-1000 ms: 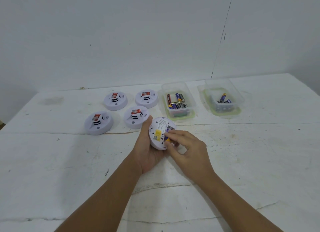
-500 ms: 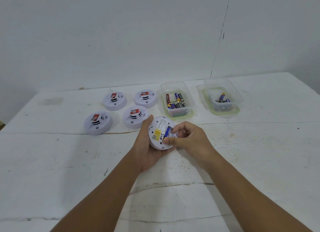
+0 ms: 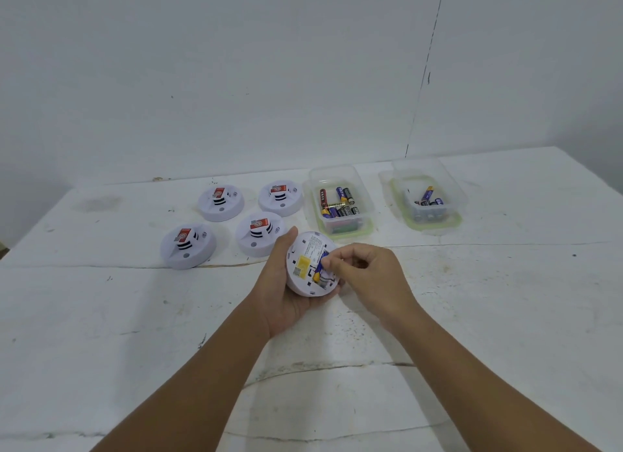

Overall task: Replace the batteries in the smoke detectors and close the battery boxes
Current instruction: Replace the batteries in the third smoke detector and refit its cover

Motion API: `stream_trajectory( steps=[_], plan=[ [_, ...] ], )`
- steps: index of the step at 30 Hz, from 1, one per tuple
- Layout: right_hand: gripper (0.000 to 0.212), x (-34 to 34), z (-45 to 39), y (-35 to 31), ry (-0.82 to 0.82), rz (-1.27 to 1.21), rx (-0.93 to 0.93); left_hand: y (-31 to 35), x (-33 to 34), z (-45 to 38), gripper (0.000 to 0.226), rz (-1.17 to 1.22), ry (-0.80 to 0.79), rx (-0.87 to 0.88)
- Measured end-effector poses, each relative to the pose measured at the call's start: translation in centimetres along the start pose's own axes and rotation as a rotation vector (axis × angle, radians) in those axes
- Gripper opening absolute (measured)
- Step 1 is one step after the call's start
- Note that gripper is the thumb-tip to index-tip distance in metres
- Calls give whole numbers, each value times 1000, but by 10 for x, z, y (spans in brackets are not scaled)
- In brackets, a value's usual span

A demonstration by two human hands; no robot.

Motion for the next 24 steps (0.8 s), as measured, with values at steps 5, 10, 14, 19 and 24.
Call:
stream_trajectory(
  steps=[5, 10, 14, 19, 24],
  plan=[
    [4, -15, -16, -21, 140, 161, -217, 20, 10, -1, 71, 125, -39, 90],
    [8, -21, -54, -38, 140, 363, -253, 42, 23, -13, 57, 125, 3, 131],
    [11, -24, -87, -49, 143, 600, -284, 45, 27, -18, 55, 127, 33, 93],
    [16, -21, -127, -56, 81, 959, -225, 59, 31, -26, 55, 174, 23, 138],
    [19, -3, -168, -52, -19, 1391, -119, 64, 33, -36, 58, 152, 29, 115]
  ],
)
Point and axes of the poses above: each hand's wrist, its own z-axis away from the middle knuckle, its own x-axis out of the palm, y = z × x, the point moved 2 cm from there along -z, towards the middle knuckle, and after that the axes turned 4 degrees about z, right-handed, at the moved point
